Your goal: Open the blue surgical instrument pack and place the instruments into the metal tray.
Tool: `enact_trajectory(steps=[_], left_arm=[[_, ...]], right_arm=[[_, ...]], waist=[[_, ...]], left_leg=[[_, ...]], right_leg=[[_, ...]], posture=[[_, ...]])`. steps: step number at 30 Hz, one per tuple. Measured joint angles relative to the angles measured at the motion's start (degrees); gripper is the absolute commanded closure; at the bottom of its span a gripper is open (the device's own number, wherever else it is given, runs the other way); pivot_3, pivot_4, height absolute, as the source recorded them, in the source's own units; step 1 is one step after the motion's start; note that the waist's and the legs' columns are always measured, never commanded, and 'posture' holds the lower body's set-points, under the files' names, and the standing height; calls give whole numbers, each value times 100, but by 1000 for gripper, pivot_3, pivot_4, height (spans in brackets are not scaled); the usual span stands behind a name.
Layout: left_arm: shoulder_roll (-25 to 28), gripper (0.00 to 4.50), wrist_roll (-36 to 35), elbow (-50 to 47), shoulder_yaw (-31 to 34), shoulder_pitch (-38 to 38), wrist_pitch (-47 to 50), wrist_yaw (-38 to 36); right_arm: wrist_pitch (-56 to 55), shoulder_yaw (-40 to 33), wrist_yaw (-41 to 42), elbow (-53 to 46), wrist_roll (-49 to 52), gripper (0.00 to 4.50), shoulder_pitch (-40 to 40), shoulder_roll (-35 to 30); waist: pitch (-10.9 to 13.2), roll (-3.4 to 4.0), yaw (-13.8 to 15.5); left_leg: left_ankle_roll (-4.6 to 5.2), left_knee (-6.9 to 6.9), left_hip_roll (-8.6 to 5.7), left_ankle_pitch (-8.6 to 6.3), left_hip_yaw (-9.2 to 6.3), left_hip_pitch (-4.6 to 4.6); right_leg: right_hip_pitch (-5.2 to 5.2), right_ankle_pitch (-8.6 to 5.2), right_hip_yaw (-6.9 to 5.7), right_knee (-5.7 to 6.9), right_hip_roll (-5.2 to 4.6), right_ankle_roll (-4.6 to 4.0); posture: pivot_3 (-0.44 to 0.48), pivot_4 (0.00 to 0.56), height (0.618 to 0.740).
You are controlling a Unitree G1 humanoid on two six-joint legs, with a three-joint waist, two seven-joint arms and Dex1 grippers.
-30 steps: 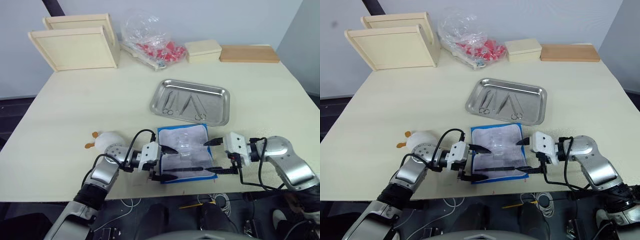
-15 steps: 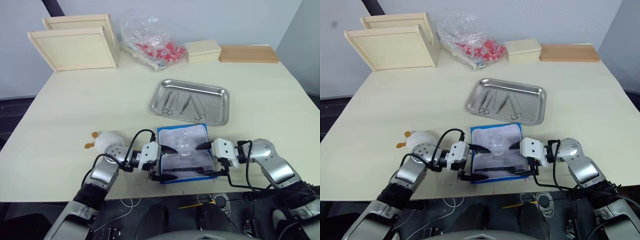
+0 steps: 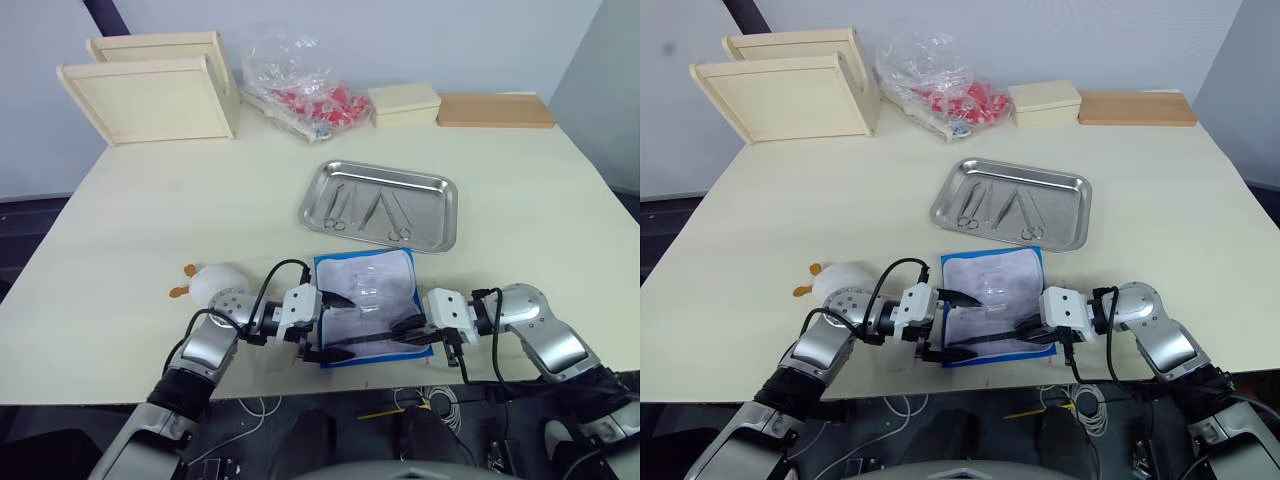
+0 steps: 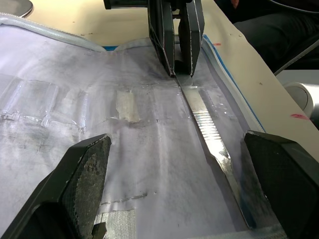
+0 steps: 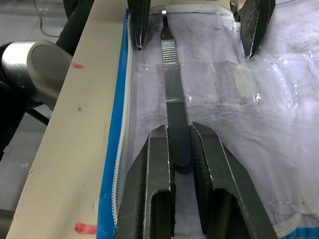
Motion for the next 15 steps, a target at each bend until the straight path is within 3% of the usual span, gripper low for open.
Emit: enact_trajectory(steps=[15], left_arm=[[-22, 0, 5, 15, 0, -19, 0, 18]], right_arm=[[-128, -52, -175, -532, -250, 4489, 49, -365]], waist=[[7, 5, 6]], left_leg=[[0, -2, 1, 0, -1, 21]], right_leg=[[19, -1, 0, -1, -2, 0]], posture=[[0, 150, 740]])
